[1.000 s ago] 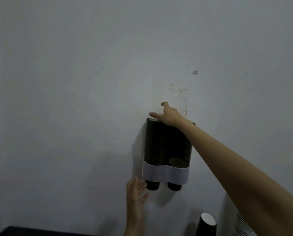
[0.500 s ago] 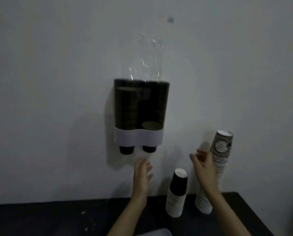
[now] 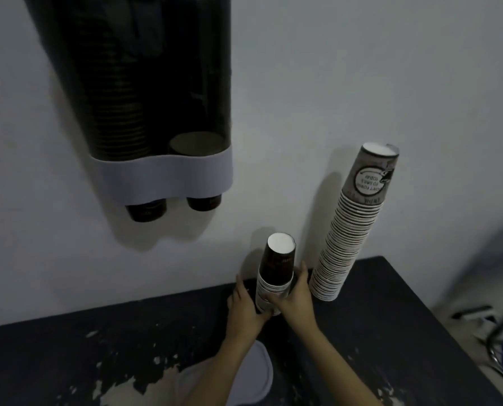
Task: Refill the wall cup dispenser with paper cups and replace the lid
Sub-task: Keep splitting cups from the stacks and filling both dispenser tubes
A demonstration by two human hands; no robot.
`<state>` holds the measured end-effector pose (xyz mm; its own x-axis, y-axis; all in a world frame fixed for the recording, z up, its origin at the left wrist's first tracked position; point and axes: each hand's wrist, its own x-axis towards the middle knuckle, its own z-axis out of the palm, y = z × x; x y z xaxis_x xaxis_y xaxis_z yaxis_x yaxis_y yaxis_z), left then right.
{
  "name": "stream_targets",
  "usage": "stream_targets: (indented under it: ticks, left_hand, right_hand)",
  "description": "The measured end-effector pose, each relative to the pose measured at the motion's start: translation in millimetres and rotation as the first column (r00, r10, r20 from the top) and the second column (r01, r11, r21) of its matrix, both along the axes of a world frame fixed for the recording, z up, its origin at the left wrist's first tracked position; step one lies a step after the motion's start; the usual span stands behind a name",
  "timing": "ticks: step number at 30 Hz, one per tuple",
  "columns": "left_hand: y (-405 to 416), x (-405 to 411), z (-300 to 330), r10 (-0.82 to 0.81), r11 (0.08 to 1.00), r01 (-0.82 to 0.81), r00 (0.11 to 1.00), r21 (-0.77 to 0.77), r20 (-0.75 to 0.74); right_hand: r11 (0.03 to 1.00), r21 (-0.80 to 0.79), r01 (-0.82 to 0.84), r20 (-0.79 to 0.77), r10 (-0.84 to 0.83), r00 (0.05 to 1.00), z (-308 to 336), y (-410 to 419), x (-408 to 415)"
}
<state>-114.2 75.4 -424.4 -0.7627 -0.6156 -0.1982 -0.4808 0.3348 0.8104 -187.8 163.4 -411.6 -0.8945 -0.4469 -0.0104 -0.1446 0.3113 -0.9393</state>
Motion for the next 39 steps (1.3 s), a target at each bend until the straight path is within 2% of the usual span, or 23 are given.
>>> stream_targets:
  ticks: [3, 8, 13, 18, 24, 26, 28, 31, 33, 36, 39]
  left_hand:
    - [-4, -17, -4, -0.003, 1.000, 0.004, 1.000, 0.024, -0.018]
    - [-7, -28, -30, 0.019, 0.998, -0.010, 0.991, 0.066, -0.130]
    - [-3, -29, -29, 0.066, 0.991, -0.035, 0.969, 0.133, -0.238]
    - [-2, -29, -26, 0.031, 0.992, -0.008, 0.982, 0.125, -0.184]
    - [-15, -27, -17, -0.064, 0.981, 0.078, 0.995, 0.176, -0.083]
    - [-16, -15, -5, -0.025, 0.976, 0.059, 0.987, 0.209, -0.160]
    - [-9, -3, 21, 0.070, 0.985, -0.022, 0.958, 0.172, -0.277]
    - [8, 9, 70, 0.209, 0.978, -0.185, 0.820, 0.099, -0.533]
    - [22, 16, 105, 0.202, 0.979, -0.161, 0.724, 0.123, -0.660]
    - [36, 22, 142, 0.085, 0.993, -0.002, 0.694, 0.116, -0.715]
    - [45, 35, 160, 0.110, 0.983, 0.033, 0.685, 0.182, -0.720]
  right_hand:
    - [0.999, 0.015, 0.040, -0.022, -0.040, 0.999, -11, -6, -2]
    - [0.988, 0.153, 0.035, -0.161, -0.010, 0.987, -16, -10, -8]
    - [0.995, 0.078, 0.067, -0.210, -0.049, 0.976, -13, -7, -5]
    - [0.995, -0.029, 0.093, -0.184, -0.096, 0.978, 5, -10, -6]
    - [0.994, -0.038, 0.100, -0.312, -0.107, 0.944, 46, 7, -19]
    - [0.994, -0.023, 0.111, -0.333, -0.112, 0.936, 55, 17, -22]
    - [0.992, 0.019, 0.127, -0.354, -0.112, 0.928, 63, 27, -23]
    - [0.978, 0.145, 0.148, -0.440, -0.070, 0.895, 80, 43, -16]
    - [0.945, 0.296, 0.137, -0.487, 0.026, 0.873, 97, 53, -10]
    - [0.864, 0.493, 0.104, -0.530, 0.203, 0.823, 125, 67, 1]
    - [0.867, 0.498, 0.022, -0.538, 0.289, 0.792, 152, 81, 11]
